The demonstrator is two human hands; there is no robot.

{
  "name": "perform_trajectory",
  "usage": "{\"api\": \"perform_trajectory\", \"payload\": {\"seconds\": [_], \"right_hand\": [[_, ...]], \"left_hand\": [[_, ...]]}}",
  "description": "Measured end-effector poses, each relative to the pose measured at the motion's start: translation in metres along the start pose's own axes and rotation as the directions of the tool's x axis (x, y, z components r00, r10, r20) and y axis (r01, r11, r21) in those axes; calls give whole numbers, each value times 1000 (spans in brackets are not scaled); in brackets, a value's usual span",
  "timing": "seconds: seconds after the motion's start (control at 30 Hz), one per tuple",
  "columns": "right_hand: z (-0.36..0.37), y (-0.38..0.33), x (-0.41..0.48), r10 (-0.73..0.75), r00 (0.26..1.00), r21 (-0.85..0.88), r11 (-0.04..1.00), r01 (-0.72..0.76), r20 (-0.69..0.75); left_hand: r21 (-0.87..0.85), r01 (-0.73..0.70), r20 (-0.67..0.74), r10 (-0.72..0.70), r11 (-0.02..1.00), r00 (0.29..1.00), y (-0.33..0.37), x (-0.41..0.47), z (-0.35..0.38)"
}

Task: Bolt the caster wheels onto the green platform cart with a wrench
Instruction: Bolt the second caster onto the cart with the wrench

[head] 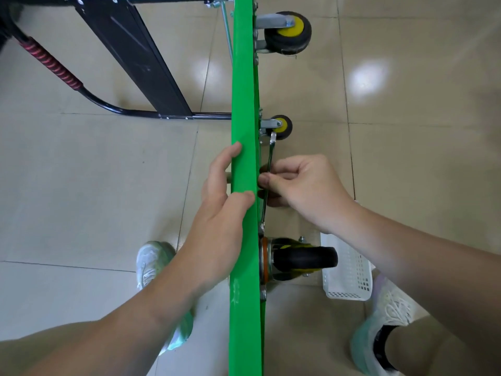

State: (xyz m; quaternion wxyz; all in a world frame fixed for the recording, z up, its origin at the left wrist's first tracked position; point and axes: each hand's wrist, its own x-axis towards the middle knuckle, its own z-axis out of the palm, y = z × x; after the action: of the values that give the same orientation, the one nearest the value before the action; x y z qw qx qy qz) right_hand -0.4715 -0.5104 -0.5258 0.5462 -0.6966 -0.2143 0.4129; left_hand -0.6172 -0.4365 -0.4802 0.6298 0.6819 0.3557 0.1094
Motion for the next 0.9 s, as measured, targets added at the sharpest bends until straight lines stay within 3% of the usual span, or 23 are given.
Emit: {"api": "perform_trajectory", "payload": {"seconds": [0.27, 0.73, 0.9], "right_hand": [[0, 5, 17, 62, 998, 46, 997, -63, 12], [-5, 26, 47, 396, 915, 108, 909, -402, 73], [-3, 28, 52, 442, 891, 131, 882, -452, 100]], "left_hand": [[82, -63, -3, 63, 995, 998, -3, 2, 4], [57, -23, 21, 22, 998, 1000, -5, 1, 3], [69, -33, 24, 31, 997, 999, -6, 4, 2]]}}
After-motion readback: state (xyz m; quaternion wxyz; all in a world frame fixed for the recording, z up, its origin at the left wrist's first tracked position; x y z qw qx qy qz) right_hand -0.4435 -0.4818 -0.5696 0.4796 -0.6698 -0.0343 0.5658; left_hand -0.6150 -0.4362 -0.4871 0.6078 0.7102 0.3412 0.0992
